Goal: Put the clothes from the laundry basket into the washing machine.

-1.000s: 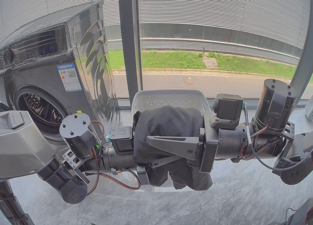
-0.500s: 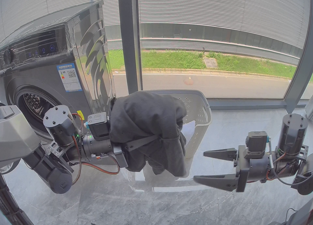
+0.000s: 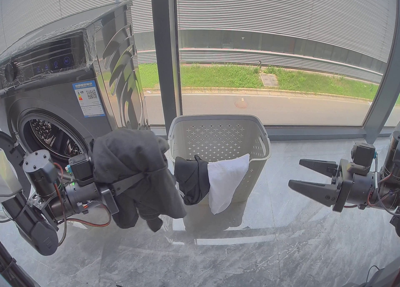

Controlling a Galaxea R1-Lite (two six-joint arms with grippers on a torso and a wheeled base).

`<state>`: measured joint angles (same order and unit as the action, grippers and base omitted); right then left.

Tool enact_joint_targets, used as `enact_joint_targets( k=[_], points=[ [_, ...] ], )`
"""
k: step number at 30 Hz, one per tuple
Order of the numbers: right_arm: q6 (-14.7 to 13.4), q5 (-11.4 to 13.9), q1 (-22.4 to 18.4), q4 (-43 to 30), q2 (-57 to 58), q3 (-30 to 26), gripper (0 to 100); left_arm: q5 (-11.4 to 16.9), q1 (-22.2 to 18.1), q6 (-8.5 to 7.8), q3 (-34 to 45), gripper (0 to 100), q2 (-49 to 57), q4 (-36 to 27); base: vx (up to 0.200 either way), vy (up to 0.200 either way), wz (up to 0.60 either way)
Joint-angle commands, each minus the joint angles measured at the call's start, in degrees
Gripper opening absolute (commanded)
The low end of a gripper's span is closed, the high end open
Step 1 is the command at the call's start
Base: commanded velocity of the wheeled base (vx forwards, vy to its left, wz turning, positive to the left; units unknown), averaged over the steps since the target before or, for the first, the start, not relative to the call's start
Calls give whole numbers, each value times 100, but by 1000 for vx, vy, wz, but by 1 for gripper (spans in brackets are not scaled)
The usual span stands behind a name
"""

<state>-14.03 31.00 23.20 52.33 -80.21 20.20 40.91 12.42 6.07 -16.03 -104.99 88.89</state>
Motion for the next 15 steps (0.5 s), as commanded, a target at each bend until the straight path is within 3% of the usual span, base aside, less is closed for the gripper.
enact_joint_targets(
  k=[1,2,5,6,7,8,9,13,15],
  points=[
    [32,20,-580,5,190,177,100,-470,-689,237,979,0,558,-4,0,0,0],
    [32,20,-580,5,190,177,100,-470,-689,237,979,0,558,-4,0,0,0],
    [32,20,-703,5,287,186,100,-663,-1216,263,1603,0,1042,-197,0,0,0],
    [32,20,-703,5,287,186,100,-663,-1216,263,1603,0,1042,-197,0,0,0],
    [23,20,-720,5,313,195,100,-672,-1559,263,1603,0,1208,-346,0,0,0],
    [23,20,-720,5,313,195,100,-672,-1585,254,1603,0,1217,-355,0,0,0],
    [32,20,-747,5,313,186,100,-663,-1840,193,1603,0,1200,-346,0,0,0],
    [32,20,-747,5,296,195,100,-646,-2095,-62,1603,0,1121,-364,0,0,0],
    [32,20,-755,5,296,204,100,-637,-2121,-115,1603,0,1112,-355,0,0,0]
  ],
)
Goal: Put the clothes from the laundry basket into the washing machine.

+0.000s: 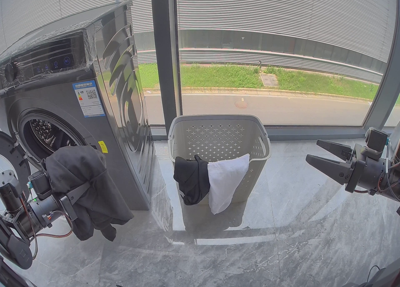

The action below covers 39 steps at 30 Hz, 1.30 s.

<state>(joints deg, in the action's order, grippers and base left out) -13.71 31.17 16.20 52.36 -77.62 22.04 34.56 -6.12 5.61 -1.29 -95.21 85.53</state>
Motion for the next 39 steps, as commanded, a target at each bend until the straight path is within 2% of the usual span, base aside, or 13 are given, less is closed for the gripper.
enact_joint_targets(
  k=[1,6,15,19,39],
  points=[
    [0,3,-56,2,45,28,100,-2,-276,-69,129,0,143,-28,0,0,0],
    [0,-6,-82,2,45,64,100,-11,-548,-51,129,0,213,-54,0,0,0],
    [0,-6,-205,2,45,99,100,7,-583,-77,129,0,292,-71,0,0,0],
    [0,-6,-205,2,54,90,100,7,-583,-33,129,0,266,-71,0,200,0],
    [0,-6,-249,2,71,81,100,-2,-583,-60,129,0,231,-63,0,200,0]
  ],
)
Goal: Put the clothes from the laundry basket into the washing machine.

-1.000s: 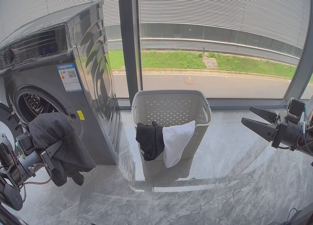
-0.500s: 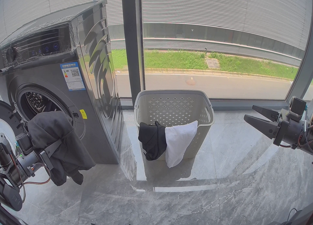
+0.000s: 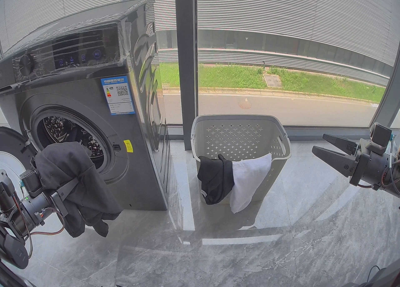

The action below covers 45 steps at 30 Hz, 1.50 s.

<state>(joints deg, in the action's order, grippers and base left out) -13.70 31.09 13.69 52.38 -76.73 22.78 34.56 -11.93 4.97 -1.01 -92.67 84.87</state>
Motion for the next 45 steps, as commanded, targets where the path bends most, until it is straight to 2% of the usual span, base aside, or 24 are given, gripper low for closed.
enact_joint_targets(
  k=[1,30,36,42,45],
  points=[
    [-1,3,2,0,-18,7,100,-2,-2,4,101,0,-23,3,0,200,0],
    [-1,12,2,0,-18,16,100,24,7,21,101,0,-93,3,0,200,0],
    [-1,12,2,0,-18,16,100,33,7,12,101,0,-119,12,0,0,0],
    [-1,12,11,0,-44,33,100,209,112,-32,66,0,-137,30,0,0,0],
    [-1,12,11,0,-44,33,100,262,315,-23,-13,0,-155,3,0,0,0]
  ],
)
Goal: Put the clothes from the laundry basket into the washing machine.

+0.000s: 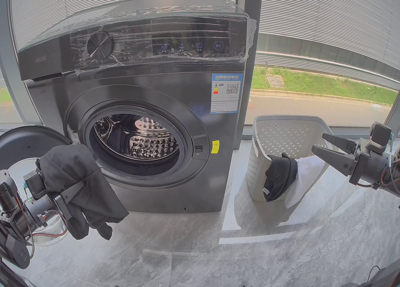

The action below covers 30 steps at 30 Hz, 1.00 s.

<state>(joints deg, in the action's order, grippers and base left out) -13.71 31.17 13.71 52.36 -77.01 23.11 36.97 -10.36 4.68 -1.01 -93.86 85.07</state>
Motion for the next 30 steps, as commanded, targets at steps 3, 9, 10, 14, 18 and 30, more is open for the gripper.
enact_joint_targets(
  k=[3,9,10,14,18,30],
  points=[
    [0,3,8,2,-16,0,100,38,228,6,75,0,-115,-16,0,0,0],
    [0,3,0,2,-16,0,100,179,386,24,48,0,-195,-25,100,0,0],
    [0,3,8,2,-16,9,100,170,412,33,13,0,-300,-8,200,0,0],
    [0,3,0,2,-16,9,100,143,439,6,-198,0,-467,-16,200,0,0],
    [0,3,8,2,-34,9,100,135,544,-20,-347,0,-608,19,50,0,0],
    [-26,3,0,2,-51,123,100,-1149,1810,314,-1235,0,-1363,36,0,0,0]
  ],
)
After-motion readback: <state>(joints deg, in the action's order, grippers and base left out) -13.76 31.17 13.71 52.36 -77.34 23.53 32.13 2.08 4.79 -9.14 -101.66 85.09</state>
